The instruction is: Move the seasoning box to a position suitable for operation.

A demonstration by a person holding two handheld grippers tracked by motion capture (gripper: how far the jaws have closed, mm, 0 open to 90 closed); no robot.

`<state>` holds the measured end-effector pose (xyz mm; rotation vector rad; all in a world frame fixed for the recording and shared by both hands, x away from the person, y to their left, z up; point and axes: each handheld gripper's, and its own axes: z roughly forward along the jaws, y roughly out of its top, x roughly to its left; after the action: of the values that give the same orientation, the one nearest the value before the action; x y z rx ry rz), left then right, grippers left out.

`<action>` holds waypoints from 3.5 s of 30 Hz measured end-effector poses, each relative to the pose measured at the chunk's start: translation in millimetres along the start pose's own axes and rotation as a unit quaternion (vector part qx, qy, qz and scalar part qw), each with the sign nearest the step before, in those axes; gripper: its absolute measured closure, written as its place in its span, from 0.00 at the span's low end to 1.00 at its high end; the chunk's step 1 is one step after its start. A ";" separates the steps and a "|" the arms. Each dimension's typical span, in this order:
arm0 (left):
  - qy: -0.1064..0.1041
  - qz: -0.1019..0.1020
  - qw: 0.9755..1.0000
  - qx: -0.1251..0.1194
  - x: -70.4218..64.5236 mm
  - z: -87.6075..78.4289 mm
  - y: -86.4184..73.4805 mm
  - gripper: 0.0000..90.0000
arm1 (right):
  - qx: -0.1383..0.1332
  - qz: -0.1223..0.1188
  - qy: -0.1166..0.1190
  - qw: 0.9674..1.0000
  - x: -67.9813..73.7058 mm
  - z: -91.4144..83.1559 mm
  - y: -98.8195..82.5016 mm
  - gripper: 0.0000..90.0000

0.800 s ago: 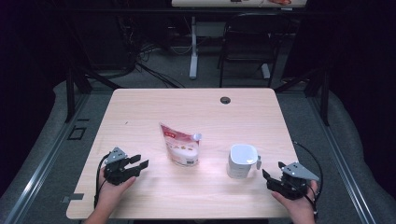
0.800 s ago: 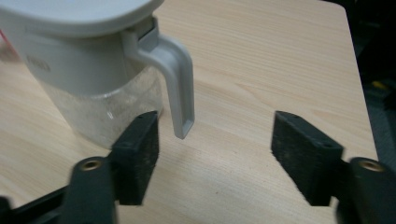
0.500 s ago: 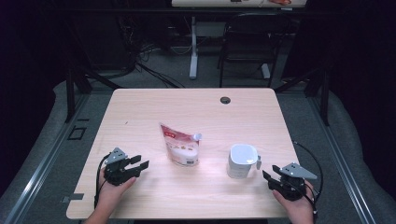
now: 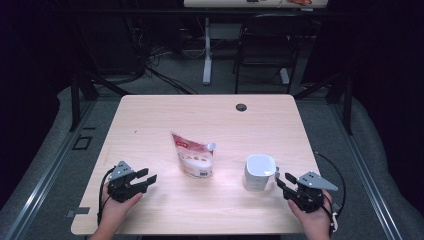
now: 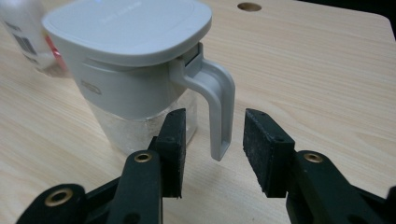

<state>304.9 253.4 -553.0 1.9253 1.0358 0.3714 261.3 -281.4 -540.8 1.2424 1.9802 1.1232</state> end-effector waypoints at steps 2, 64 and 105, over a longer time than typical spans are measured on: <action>0.003 -0.003 1.000 -0.001 -0.3 -3.7 -2.2 0.59 | 0.009 -0.009 -0.004 1.000 0.3 9.9 0.7 0.66; 0.017 -0.023 1.000 -0.010 8.8 -17.7 -11.4 0.56 | 0.022 -0.036 -0.017 0.999 4.3 39.5 9.9 0.86; 0.013 -0.019 1.000 -0.005 6.3 -13.2 -11.6 0.57 | 0.025 -0.090 0.083 0.992 36.8 40.0 11.9 0.85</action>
<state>294.7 268.7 -556.0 1.8936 1.0846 0.3807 282.3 -230.9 -551.3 0.9984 2.2063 1.1242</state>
